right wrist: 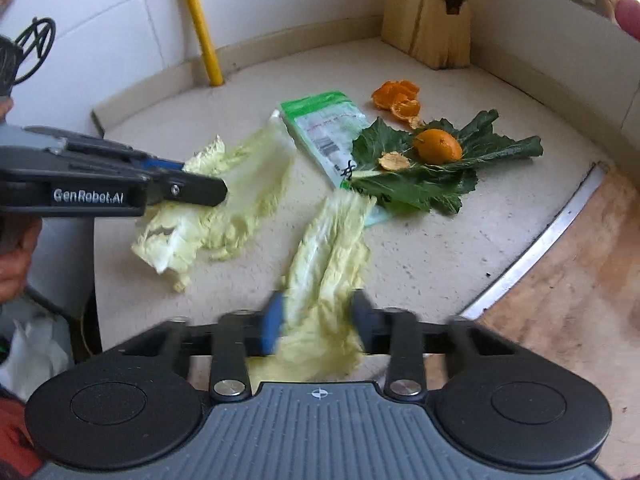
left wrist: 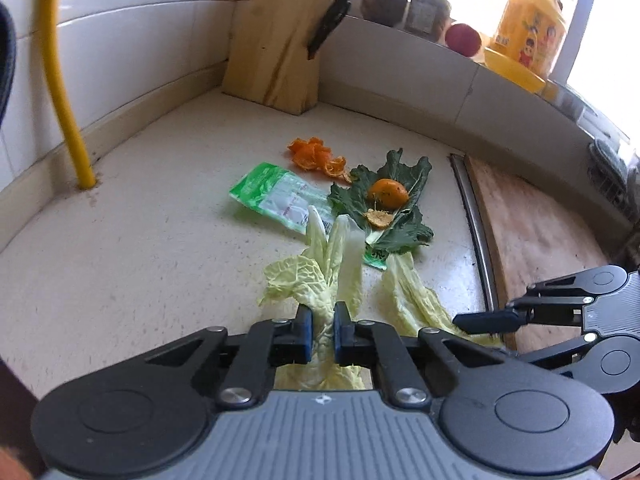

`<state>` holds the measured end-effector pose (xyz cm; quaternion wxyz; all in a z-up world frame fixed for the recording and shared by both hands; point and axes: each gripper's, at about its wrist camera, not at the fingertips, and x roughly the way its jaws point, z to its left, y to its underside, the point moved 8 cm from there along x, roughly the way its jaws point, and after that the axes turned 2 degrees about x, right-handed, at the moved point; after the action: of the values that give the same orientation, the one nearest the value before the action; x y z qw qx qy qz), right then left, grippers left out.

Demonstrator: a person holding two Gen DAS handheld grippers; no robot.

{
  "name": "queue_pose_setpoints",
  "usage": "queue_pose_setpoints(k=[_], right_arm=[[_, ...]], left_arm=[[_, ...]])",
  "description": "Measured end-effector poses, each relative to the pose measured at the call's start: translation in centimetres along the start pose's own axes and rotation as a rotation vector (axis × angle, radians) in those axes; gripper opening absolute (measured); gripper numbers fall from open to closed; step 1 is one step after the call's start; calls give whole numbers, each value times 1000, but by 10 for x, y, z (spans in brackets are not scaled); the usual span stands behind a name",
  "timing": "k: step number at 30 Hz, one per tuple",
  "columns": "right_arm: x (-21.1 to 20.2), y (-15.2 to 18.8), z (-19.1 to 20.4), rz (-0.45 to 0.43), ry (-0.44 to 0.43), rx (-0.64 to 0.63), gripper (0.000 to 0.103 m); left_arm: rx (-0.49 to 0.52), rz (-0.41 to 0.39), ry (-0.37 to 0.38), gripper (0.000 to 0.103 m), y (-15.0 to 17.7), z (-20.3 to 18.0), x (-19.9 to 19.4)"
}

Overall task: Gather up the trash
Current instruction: 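Lift the cabbage leaf with left tool while right lifts its cabbage leaf, then carry the cabbage leaf with left tool while right carries its leaf over the bin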

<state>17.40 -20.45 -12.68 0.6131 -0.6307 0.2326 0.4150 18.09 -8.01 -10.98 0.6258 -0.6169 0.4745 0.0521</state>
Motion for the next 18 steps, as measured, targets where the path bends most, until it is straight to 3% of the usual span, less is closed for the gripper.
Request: queue_pose_setpoints(k=[2,4,7,12,18], right_arm=[[-2,0,-3,15,-10,8,23],[-3,-2,-8,42,-86,89,18],[-4,-2,-23,37,-203,265,16],[-14,-2,-42,-44,-468,578,13],[-21,2,-59,-86,-601,724,13]], left_arm=[[-14,-1,0,9,4,-1,-2],[-43,-11,14,9,7,-1,-9],[-90,-39,25,9,6,-2,-19],[-195,-64,43,9,7,6,-32],[-231,-101,9,9,6,10,-48]])
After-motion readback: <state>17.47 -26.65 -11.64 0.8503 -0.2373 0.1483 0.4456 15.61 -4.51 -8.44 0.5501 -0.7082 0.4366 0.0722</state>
